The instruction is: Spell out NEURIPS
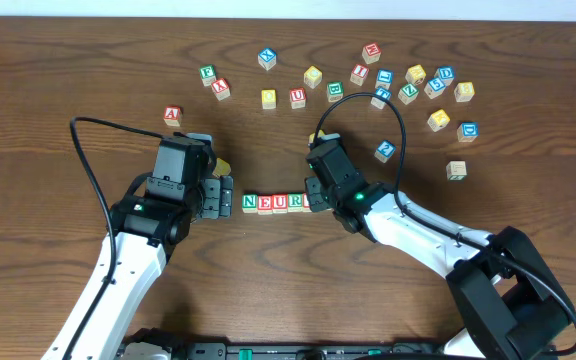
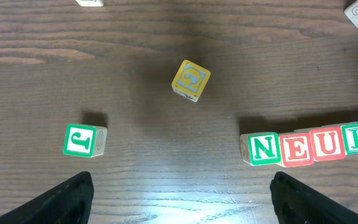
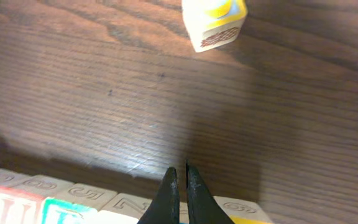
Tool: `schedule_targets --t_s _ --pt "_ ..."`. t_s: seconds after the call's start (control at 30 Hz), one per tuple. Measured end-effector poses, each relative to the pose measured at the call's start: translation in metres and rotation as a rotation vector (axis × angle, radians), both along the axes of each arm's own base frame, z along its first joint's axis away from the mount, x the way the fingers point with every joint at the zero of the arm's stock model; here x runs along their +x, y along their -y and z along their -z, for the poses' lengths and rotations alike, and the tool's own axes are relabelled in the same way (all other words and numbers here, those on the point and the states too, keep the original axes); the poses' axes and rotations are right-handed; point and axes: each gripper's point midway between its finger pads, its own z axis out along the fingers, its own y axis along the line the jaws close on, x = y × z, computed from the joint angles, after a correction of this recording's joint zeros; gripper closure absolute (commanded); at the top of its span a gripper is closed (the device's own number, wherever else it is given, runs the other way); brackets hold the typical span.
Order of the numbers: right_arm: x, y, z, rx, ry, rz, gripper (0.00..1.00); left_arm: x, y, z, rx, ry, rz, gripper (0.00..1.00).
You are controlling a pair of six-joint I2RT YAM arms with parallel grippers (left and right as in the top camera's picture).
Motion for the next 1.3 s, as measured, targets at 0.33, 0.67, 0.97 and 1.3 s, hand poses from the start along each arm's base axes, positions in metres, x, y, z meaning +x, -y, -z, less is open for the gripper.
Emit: schedule_targets --t_s 0.33,0.67,0.97,1.3 --pt "0.007 0.011 -0.001 -0.026 0.019 0.037 0.99 0.000 0.000 0.000 0.000 0.000 0.000 0.10" --pt "0.008 0.025 0.002 -0.051 0.001 0.066 0.99 0.000 0.000 0.000 0.000 -0.002 0.000 0.10" --pt "0.003 0.028 0.006 -0.063 -0.025 0.075 0.99 -0.001 0.000 0.001 0.001 -0.006 0.000 0.10" --pt "0.000 0.030 0.008 -0.064 -0.040 0.087 0.99 -0.002 0.000 0.001 0.002 -0.008 0.000 0.10"
